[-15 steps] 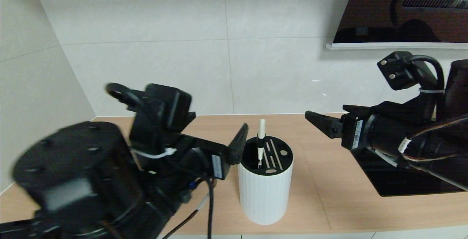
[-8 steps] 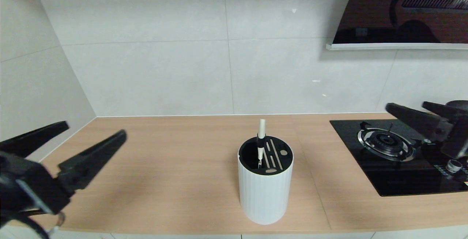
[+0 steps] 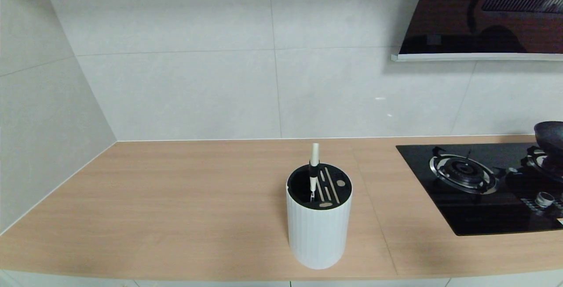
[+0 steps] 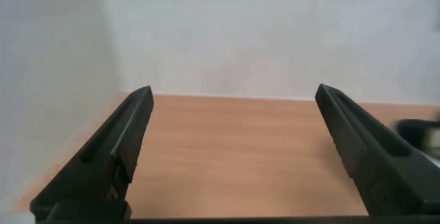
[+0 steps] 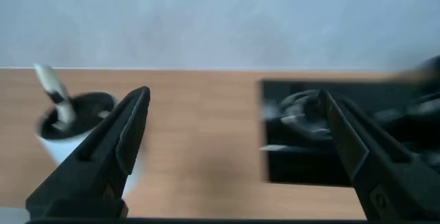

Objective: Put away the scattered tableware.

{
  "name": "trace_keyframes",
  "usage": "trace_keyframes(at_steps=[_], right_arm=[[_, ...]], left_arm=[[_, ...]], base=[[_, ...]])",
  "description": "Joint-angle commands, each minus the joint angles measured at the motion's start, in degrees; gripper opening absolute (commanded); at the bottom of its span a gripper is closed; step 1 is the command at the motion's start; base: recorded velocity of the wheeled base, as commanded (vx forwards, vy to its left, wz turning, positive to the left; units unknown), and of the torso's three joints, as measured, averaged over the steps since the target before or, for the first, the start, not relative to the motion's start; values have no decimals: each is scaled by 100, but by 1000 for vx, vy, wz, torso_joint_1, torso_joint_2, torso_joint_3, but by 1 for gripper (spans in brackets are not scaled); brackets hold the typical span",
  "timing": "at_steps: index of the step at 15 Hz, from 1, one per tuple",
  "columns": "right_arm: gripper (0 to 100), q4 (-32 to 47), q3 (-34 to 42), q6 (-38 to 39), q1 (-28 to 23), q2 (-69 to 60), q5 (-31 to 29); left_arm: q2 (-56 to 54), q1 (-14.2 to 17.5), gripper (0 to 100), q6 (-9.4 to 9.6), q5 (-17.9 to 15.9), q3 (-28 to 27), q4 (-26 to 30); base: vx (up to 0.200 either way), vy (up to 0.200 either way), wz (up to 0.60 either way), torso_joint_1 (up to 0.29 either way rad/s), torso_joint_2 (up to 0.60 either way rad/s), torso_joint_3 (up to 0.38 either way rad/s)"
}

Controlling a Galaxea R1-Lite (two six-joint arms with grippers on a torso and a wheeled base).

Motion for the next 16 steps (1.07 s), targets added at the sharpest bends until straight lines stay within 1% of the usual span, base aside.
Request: trace_keyframes(at_steps=[1,2,3,4,5,7,8,9,10,11,12,13,14,15,16], right_arm=[[100,403,45,-496,-712,-1434,-142],[100,447,141,-496,-888,-1645,-124],[100,535,335,-505,-1064,-1979,-98],[100,614,475,-505,-1099,-2242,-10],[100,605,590,-496,-1090,-2295,78],[100,605,713,-347,-1002,-2374,69],[100,623,1038,-285,-862,-2726,184],[100,623,1416,-92,-862,-2726,280],[100,588,1732,172,-862,-2726,280],[100,570,1996,207,-862,-2726,280],[100,465,2207,207,-862,-2726,280],[100,298,2444,216,-862,-2726,298],[100,87,2725,216,-862,-2726,315],[100,157,2787,225,-862,-2726,324],[100,280,2787,260,-862,-2726,395]], left_arm=[[-948,520,100,0,-94,-32,341],[-948,546,100,-97,-59,-23,341],[-956,731,100,-132,-50,21,332],[-965,933,100,-238,-41,56,332],[-1071,1197,100,-264,-129,65,385],[-1493,1399,100,-194,-525,206,737],[-1519,1416,100,-282,-525,452,851],[-1519,1416,100,-510,-551,636,833],[-1519,1416,100,-624,-613,900,825],[-1519,1416,100,-668,-753,1234,825],[-1519,1416,100,-668,-885,1638,772],[-1519,1416,100,-651,-947,2043,552],[-1519,1416,100,-624,-1157,2465,262],[-1510,1416,100,-616,-1448,2719,60],[-1510,1416,100,-651,-1667,2763,-98]], base=[[0,0,0,0,0,0],[0,0,0,0,0,0],[0,0,0,0,0,0],[0,0,0,0,0,0],[0,0,0,0,0,0],[0,0,0,0,0,0],[0,0,0,0,0,0],[0,0,0,0,0,0],[0,0,0,0,0,0],[0,0,0,0,0,0],[0,0,0,0,0,0],[0,0,0,0,0,0],[0,0,0,0,0,0],[0,0,0,0,0,0],[0,0,0,0,0,0]])
